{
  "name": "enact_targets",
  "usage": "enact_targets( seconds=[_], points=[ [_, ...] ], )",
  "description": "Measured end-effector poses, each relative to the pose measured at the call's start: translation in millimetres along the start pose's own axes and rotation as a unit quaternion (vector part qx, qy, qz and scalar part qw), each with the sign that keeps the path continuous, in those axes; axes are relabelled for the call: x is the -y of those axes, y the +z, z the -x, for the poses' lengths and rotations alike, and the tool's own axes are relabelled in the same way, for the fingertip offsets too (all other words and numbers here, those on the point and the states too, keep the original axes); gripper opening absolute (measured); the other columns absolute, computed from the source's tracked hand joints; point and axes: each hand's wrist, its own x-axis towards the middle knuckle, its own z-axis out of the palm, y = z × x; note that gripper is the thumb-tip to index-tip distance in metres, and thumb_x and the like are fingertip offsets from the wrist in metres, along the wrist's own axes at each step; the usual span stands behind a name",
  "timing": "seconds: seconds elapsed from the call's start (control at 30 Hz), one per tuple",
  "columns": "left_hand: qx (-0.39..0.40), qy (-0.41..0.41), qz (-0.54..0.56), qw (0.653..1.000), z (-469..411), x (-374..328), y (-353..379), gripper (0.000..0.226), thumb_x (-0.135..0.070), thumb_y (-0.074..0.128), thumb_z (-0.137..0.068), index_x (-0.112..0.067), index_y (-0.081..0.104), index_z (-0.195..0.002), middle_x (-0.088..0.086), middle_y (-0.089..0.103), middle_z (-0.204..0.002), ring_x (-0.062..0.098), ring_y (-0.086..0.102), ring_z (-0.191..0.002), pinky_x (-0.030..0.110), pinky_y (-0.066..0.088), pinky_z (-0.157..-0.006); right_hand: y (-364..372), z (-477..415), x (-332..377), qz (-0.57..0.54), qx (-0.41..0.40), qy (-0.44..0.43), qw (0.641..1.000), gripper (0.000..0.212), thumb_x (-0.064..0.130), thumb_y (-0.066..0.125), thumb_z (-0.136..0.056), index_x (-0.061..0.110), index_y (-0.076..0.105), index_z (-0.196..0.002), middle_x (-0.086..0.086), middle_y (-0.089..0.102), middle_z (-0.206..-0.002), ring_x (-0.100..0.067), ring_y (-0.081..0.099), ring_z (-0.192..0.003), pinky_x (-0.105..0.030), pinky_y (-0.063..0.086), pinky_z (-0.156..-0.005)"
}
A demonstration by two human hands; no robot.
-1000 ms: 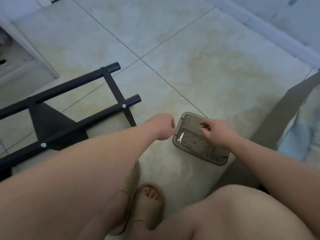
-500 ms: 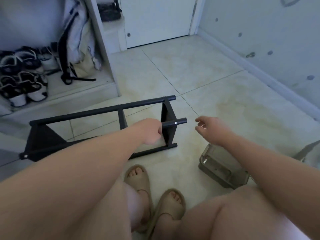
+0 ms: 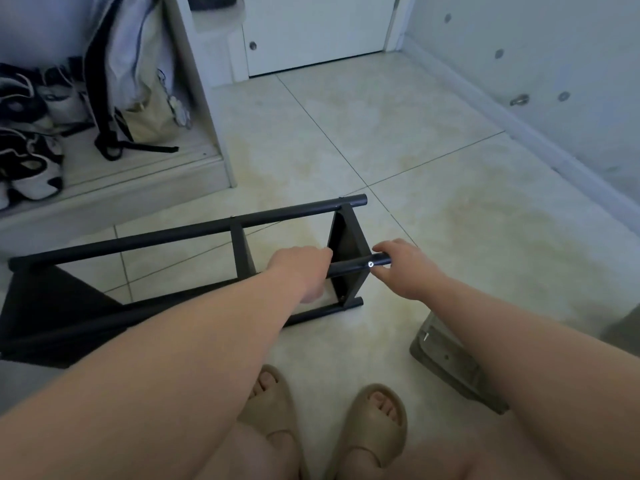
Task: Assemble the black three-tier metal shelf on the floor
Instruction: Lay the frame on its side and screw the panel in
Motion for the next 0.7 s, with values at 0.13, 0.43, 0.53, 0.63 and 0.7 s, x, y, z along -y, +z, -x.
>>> enact_targets(
  seconds=[0.13,0.43,0.53,0.63,0.7],
  points=[
    [0.016,-0.006,-0.029,0.999,-15,1,-2,0.033,-0.006,0.049,-0.088,-0.021,0.055,-0.117,0.000,0.054,-0.092,0.026,0.058,-0.085,0.037,0.042,-0.064,4,-14,-2,-0.009,-0.004,0.021,1.000,0.034,0.022,0.056,-0.101,0.015,0.059,-0.135,-0.009,0.056,-0.129,-0.028,0.055,-0.114,-0.033,0.044,-0.090],
    [-0.041,-0.015,-0.050,0.998,1,-2,-18,0.026,-0.006,0.050,-0.091,-0.020,0.047,-0.113,-0.001,0.051,-0.086,0.024,0.056,-0.076,0.036,0.041,-0.062,-6,-8,0,-0.110,-0.103,0.037,0.988,0.031,0.017,0.060,-0.100,0.014,0.063,-0.130,-0.005,0.058,-0.130,-0.017,0.052,-0.099,-0.024,0.036,-0.082],
    [-0.096,-0.011,-0.021,0.995,11,7,-39,0.021,-0.013,0.051,-0.094,-0.020,0.047,-0.113,0.000,0.054,-0.092,0.023,0.055,-0.077,0.036,0.042,-0.064,-24,0,10,-0.176,-0.181,0.028,0.967,0.032,0.018,0.063,-0.099,0.016,0.062,-0.131,0.000,0.059,-0.130,-0.011,0.055,-0.094,-0.024,0.039,-0.084],
    [-0.144,-0.008,0.031,0.989,25,15,-62,0.019,-0.020,0.053,-0.096,-0.022,0.049,-0.115,-0.002,0.056,-0.094,0.022,0.056,-0.081,0.036,0.039,-0.065,-48,10,26,-0.264,-0.250,0.020,0.931,0.036,0.020,0.067,-0.098,0.019,0.060,-0.133,0.000,0.062,-0.126,-0.008,0.060,-0.093,-0.026,0.047,-0.085],
    [-0.174,-0.009,0.075,0.982,35,17,-75,0.020,-0.022,0.054,-0.097,-0.023,0.050,-0.116,-0.002,0.058,-0.097,0.023,0.058,-0.084,0.036,0.040,-0.066,-67,17,38,-0.331,-0.281,0.008,0.901,0.039,0.019,0.066,-0.097,0.021,0.058,-0.135,0.000,0.065,-0.125,-0.007,0.063,-0.099,-0.023,0.049,-0.086]
  ],
)
